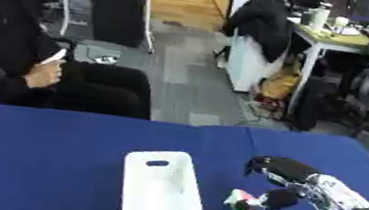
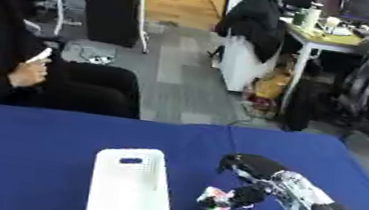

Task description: Pick up objects on the table and place them in the box.

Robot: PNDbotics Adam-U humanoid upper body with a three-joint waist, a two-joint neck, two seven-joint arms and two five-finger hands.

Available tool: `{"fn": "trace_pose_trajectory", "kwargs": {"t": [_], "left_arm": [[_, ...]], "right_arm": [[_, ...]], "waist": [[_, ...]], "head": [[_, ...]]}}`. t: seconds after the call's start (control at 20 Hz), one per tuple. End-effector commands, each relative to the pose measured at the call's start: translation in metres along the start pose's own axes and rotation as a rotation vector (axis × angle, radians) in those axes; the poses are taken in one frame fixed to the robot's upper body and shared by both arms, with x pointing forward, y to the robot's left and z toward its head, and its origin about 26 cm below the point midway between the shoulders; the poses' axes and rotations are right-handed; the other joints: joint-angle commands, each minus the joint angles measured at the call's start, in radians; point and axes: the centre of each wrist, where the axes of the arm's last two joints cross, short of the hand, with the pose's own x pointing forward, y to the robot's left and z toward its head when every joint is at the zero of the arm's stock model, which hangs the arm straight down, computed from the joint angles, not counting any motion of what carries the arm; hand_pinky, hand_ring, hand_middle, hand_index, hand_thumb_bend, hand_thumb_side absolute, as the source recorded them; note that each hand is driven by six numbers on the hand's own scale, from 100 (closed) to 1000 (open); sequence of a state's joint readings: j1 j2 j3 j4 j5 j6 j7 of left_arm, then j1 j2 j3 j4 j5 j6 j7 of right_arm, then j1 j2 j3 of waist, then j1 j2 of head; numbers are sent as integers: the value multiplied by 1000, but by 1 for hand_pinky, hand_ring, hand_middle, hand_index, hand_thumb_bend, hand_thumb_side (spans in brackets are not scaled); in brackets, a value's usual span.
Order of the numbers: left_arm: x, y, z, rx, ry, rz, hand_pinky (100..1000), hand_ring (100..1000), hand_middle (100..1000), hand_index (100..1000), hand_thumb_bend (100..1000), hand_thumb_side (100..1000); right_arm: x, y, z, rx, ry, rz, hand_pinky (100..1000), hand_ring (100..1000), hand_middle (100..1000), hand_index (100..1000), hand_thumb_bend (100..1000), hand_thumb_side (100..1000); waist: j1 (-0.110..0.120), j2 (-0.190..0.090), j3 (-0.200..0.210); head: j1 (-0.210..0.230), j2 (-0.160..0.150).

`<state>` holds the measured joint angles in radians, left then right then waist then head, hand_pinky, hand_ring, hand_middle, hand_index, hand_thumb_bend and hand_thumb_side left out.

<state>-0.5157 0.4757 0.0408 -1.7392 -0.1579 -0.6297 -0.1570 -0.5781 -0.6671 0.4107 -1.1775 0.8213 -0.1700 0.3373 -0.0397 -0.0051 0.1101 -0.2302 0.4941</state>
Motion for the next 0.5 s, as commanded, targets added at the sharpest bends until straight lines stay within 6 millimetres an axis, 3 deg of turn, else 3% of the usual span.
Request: {"fn": "trace_pose_trajectory", "kwargs": {"t": [0.05, 0.5], "left_arm": [[2, 11, -6, -8, -24, -23, 509, 600, 452, 719, 138, 798], [1, 10, -6, -11, -24, -21, 509, 600, 451, 719, 137, 798]], "right_arm": [[-13, -11, 8, 16, 31, 42, 941, 958, 889, 838, 800, 1000], [-21, -19, 9, 104, 45, 194, 1000, 1000, 927, 785, 812, 1000]], "waist": [[2, -14, -1], [1, -14, 0]], "head": [[-14, -9], [-5, -8]]}}
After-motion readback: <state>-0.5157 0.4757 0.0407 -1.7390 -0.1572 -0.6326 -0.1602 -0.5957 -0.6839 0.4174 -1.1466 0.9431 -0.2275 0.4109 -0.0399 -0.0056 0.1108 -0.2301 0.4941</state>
